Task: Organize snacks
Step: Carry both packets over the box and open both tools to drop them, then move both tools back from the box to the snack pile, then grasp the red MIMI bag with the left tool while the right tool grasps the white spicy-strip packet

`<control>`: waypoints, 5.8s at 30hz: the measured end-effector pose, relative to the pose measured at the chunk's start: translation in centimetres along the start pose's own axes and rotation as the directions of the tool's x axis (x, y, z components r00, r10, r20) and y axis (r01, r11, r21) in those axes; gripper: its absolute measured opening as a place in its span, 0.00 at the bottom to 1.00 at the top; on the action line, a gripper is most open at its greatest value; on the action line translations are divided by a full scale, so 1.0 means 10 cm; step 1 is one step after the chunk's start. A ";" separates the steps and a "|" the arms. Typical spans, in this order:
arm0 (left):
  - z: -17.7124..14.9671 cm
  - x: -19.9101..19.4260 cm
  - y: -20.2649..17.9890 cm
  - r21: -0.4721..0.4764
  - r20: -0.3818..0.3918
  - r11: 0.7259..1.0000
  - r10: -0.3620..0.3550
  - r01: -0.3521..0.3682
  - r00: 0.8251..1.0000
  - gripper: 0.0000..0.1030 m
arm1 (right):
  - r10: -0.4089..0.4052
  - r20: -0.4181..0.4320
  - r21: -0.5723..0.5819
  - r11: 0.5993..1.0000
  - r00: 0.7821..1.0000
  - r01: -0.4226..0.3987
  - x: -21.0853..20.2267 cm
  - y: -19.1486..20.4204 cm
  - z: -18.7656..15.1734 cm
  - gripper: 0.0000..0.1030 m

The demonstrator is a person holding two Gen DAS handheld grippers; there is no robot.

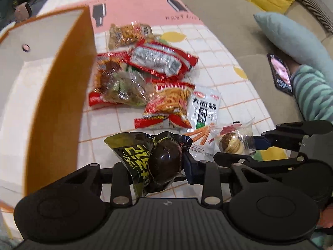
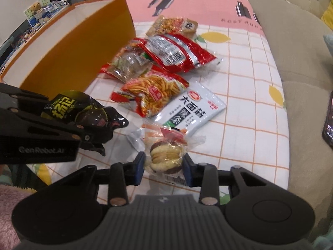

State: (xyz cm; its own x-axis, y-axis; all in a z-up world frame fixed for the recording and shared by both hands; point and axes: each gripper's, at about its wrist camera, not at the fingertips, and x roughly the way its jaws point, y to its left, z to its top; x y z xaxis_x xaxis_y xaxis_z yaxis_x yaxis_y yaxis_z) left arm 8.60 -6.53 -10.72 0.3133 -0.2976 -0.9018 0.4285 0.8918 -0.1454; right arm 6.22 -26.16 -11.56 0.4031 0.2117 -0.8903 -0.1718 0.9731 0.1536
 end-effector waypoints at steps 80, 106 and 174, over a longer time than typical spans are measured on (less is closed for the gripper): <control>0.41 -0.81 1.70 0.095 -0.138 0.941 0.335 -0.324 0.932 0.57 | 0.227 -0.127 -0.651 0.715 0.966 -0.254 0.29 2.49 1.63 0.70; 0.30 -1.40 0.06 -0.016 0.306 0.983 0.180 -0.184 0.935 0.65 | 0.107 0.395 -0.270 0.963 0.912 0.004 -0.84 0.81 0.64 0.83; 0.32 0.51 0.10 -0.167 0.026 0.986 0.031 -0.027 0.999 0.78 | -0.095 0.044 0.069 0.993 0.995 0.092 0.45 -0.27 0.21 0.91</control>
State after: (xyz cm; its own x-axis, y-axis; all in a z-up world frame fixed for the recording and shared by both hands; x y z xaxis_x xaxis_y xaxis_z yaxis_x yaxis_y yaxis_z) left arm 13.40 -8.26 -14.18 0.3484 -0.2783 -0.8951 0.2727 0.9437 -0.1873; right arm 10.43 -27.67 -15.11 0.4567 0.1221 -0.8812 -0.0716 0.9924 0.1004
